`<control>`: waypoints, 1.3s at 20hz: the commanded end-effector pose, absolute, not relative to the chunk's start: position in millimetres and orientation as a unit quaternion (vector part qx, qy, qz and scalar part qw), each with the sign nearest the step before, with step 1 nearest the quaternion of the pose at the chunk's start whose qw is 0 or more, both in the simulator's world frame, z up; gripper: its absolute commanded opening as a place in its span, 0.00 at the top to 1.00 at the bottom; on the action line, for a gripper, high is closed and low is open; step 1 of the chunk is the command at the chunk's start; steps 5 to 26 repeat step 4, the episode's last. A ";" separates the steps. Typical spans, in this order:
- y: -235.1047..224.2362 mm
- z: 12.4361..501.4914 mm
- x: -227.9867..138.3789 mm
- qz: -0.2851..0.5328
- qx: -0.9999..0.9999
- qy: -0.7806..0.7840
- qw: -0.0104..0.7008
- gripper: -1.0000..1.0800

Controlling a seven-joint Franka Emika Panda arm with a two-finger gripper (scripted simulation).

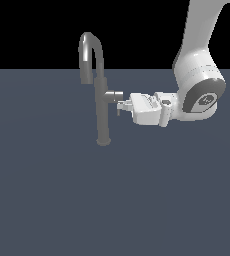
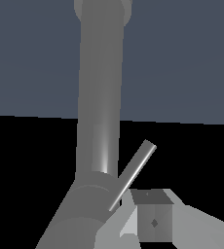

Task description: Turn on the faucet by rotating a designated handle.

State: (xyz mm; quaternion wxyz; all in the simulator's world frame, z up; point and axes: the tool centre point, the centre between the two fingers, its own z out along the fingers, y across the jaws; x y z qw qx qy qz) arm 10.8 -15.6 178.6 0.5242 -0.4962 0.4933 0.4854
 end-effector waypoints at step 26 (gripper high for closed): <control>-12.5 139.5 24.1 0.484 -0.485 0.514 0.516 1.00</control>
